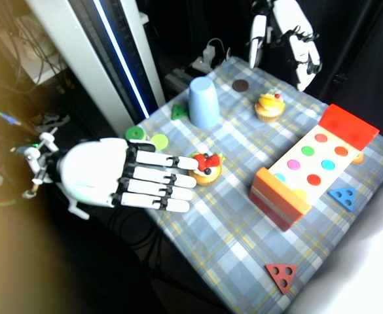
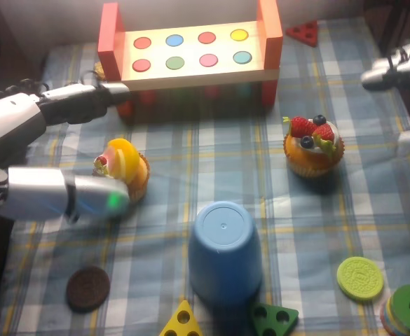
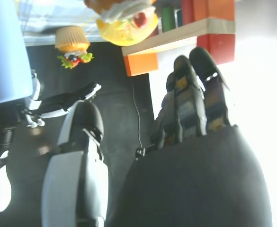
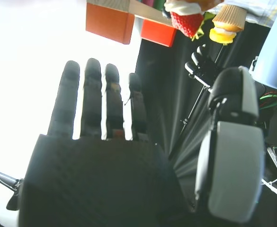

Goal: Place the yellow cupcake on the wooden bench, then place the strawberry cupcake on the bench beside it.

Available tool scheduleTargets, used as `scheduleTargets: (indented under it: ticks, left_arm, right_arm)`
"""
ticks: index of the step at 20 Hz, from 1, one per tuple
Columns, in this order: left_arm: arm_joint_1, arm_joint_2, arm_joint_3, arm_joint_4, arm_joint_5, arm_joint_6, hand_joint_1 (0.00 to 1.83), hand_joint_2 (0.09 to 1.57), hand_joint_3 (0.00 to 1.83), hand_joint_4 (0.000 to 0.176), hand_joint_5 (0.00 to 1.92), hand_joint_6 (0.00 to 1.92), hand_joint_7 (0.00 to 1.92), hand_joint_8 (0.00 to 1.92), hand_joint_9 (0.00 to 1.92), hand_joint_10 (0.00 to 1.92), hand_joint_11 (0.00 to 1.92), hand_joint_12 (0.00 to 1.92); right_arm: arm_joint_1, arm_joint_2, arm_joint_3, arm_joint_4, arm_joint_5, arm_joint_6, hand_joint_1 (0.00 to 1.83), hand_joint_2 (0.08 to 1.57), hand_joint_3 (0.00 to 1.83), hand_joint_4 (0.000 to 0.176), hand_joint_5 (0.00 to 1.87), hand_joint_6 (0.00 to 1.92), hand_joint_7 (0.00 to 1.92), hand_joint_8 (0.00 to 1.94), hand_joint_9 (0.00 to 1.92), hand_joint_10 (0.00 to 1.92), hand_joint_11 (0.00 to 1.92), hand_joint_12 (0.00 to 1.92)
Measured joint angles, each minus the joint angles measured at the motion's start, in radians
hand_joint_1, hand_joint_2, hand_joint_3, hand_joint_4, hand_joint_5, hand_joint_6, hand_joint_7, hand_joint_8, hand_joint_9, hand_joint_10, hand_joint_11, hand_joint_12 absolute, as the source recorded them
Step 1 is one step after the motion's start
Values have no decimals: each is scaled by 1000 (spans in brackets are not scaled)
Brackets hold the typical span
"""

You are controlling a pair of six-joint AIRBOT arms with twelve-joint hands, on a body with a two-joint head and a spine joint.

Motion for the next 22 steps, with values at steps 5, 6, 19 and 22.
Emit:
scheduleTargets:
  ticks: [5,6,19,22]
  left_arm:
    - [-8,0,8,13,8,0,653,765,0,176,268,0,349,0,346,4,0,481]
    - [-18,-2,13,27,19,0,665,767,0,176,252,1,350,0,344,2,0,506]
    - [-167,-146,143,-258,333,508,714,853,12,176,202,0,377,5,436,7,0,770]
    - [-173,-158,148,-264,348,511,827,866,5,176,225,7,419,7,469,9,0,772]
  right_arm:
    - [0,-1,5,0,-5,1,567,1348,2,0,562,0,580,0,514,1,353,364]
    - [0,-1,5,0,-4,1,558,1350,2,0,559,0,576,0,511,0,358,358]
    - [0,-1,5,-17,-5,32,480,1344,0,0,579,0,591,1,556,6,422,318]
    - [0,-1,5,-20,-5,35,473,1339,1,0,590,1,601,1,574,1,477,262]
